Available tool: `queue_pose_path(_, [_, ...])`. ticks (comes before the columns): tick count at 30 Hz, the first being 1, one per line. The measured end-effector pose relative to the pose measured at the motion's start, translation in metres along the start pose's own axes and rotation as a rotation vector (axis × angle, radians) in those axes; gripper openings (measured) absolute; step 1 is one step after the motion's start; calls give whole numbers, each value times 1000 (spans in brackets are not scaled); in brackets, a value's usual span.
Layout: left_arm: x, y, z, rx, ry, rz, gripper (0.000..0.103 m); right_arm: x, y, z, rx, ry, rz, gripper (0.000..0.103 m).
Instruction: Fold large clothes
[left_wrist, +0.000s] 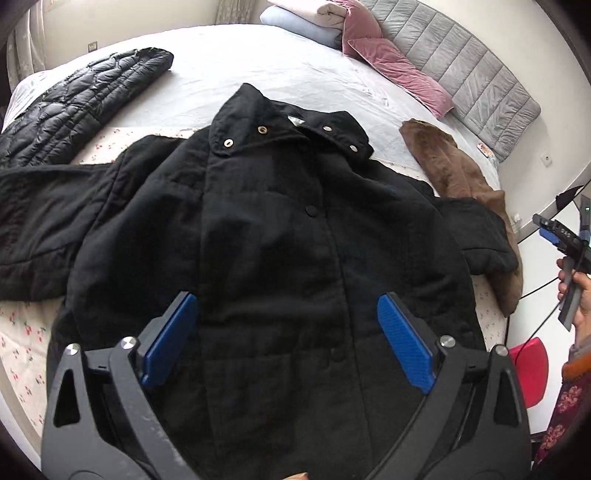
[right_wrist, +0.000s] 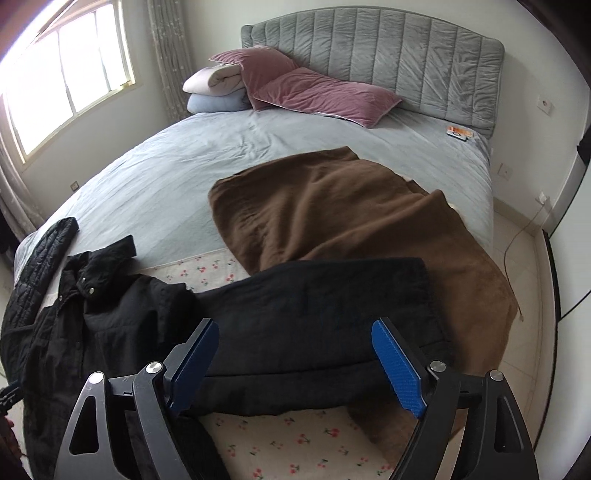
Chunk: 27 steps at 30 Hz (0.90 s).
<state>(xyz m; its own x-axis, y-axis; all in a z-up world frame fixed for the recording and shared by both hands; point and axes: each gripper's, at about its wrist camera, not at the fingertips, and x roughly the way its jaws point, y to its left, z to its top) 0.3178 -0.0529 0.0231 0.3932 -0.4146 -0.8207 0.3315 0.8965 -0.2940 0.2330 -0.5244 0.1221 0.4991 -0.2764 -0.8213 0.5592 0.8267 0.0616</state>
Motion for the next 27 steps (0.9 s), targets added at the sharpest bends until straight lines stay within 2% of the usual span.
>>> queue_pose_path(4, [2,-11,-19,63,21,19,98,28,-62,-11,114,38,-50,86])
queue_pose_path(8, [6,-18,-27,109,24,50,98,72,-113,-25,259,88,-85,86])
queue_pose_path(11, [14,-19,-30,121,42,45,98,106,-126,-37,327,136,-91,86])
queue_pose_path(13, [21,-19,-30,120,48,48,98,119,-123,-46,339,133,-102,85])
queue_pose_path(14, [25,-19,-30,118,49,54,98,121,-117,-48,334,117,-118,81])
queue_pose_path(15, [29,-20,-31,116,49,58,98,121,-111,-49,319,101,-130,55])
queue_pose_path(16, [33,-22,-31,113,51,59,98,119,-104,-49,307,85,-128,20])
queue_pose_path(19, [46,-31,-30,123,65,44,98,93,-89,-39,264,10,-159,12])
queue_pose_path(21, [51,-39,-28,140,62,41,98,57,-75,-25,184,-100,-215,11])
queue_pose_path(25, [57,-59,-26,178,40,19,98,-18,-57,7,43,-319,-435,10])
queue_pose_path(27, [62,-69,-29,193,39,-4,98,-35,-60,20,36,-349,-501,10])
